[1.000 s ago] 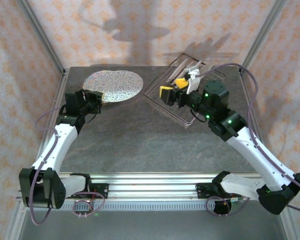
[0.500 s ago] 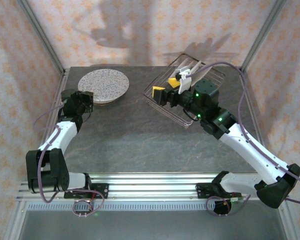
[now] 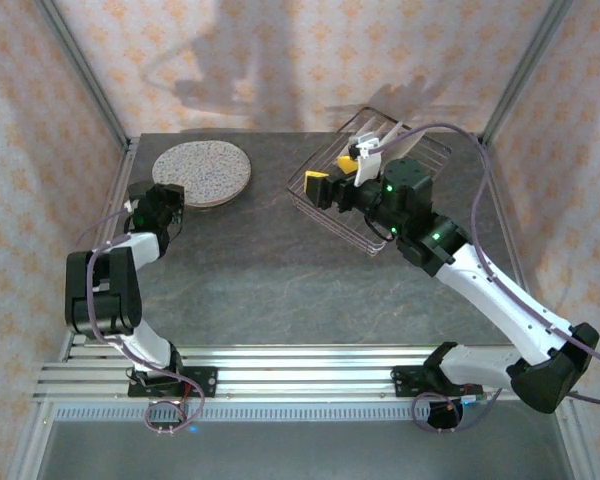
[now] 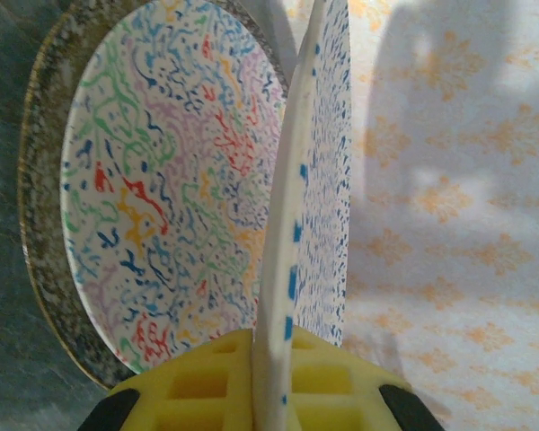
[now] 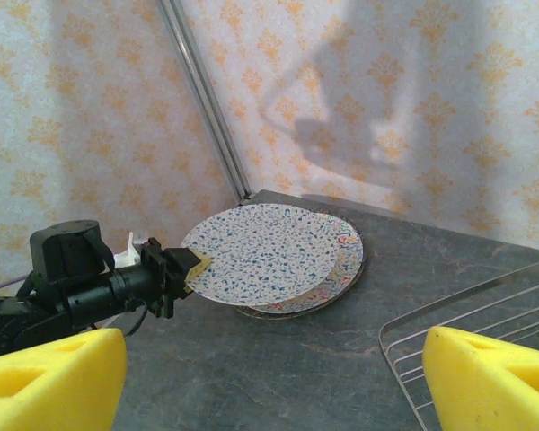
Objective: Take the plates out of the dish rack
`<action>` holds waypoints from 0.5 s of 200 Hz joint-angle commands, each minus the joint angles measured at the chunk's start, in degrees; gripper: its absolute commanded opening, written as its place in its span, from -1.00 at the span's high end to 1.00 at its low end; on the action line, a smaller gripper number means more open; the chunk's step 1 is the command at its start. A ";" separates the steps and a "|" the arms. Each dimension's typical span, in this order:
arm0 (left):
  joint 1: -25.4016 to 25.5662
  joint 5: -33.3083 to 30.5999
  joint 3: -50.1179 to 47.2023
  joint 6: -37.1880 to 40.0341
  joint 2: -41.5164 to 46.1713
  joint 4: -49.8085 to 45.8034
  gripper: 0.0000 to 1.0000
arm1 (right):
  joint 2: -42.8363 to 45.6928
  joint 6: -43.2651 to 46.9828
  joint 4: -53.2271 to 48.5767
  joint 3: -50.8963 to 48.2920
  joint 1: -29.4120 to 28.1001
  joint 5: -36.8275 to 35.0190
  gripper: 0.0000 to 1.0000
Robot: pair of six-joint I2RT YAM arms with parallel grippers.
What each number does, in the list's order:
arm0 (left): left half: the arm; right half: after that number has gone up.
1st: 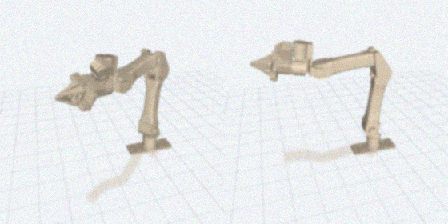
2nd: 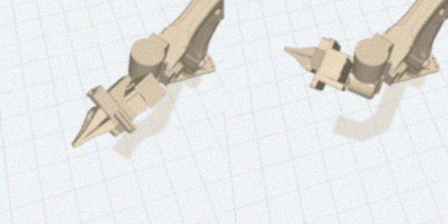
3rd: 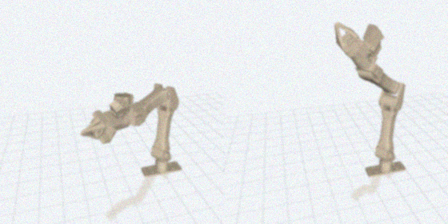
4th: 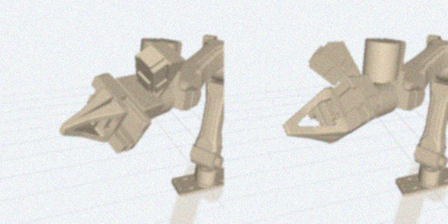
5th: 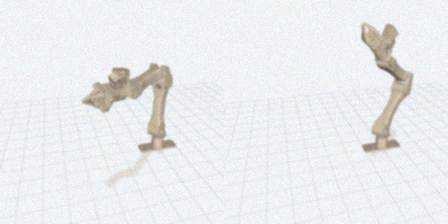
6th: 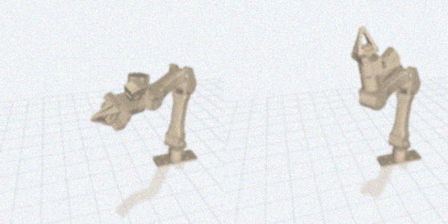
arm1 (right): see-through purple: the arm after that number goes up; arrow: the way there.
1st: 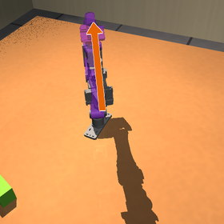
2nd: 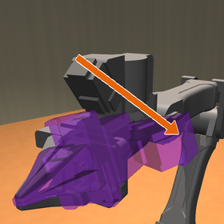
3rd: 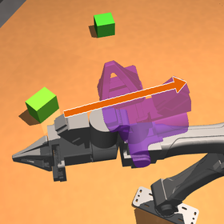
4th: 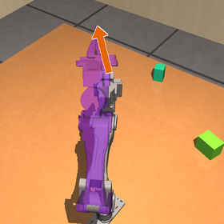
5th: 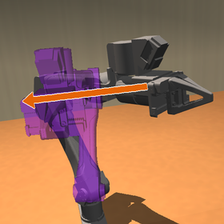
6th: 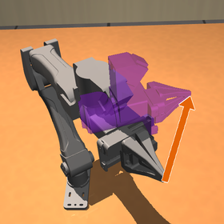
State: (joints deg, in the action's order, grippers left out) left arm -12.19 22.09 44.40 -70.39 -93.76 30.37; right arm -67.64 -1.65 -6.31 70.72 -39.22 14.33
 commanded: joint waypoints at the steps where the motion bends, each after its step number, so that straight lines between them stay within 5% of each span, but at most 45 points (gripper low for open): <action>1: -0.82 1.35 2.45 1.30 -1.92 8.79 1.00 | 0.05 -0.85 2.35 1.86 -0.33 -1.09 -0.71; 100: -1.97 4.63 4.71 2.54 -9.71 12.44 1.00 | -2.24 -1.51 1.57 3.53 -0.33 -0.08 -0.71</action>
State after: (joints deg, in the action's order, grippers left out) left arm -13.67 24.97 46.37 -69.56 -102.59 35.88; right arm -70.02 -2.50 -6.35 72.01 -39.22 14.37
